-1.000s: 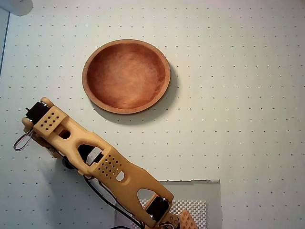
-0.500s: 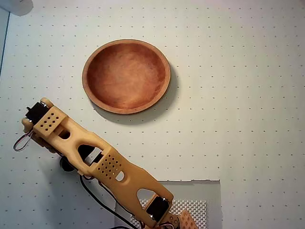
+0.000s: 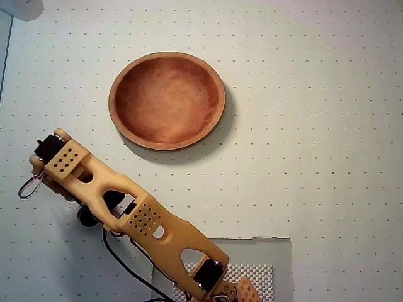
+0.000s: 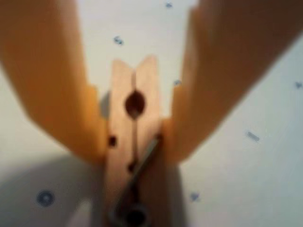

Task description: Grasp a clothespin and put it in the bowl.

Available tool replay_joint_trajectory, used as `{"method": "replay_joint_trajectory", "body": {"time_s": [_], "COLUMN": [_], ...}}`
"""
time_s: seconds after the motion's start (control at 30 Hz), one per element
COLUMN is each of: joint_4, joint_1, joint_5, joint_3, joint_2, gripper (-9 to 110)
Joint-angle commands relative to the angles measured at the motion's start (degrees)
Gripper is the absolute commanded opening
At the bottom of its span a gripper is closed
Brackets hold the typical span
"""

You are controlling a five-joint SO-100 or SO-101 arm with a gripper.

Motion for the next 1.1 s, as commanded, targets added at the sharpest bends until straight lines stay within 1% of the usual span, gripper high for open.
{"method": "replay_joint_trajectory", "body": {"time_s": [0.0,0.17,0.23,0.27,0.47,0.93,1.07], "joint_4": [2.0,2.1,2.1,2.1,2.1,2.1,2.1], "joint_1": [0.0,0.5,0.9,2.0,6.6,28.3,31.9], "joint_5": [0.6,1.2,1.2,0.9,0.1,-7.2,-8.3], "joint_3": [-1.7,0.7,3.8,8.9,15.5,13.3,12.5], "joint_2": [10.5,21.4,26.4,34.5,46.2,48.6,48.5], "gripper": [-3,-3,-3,-3,-3,-3,-3]}}
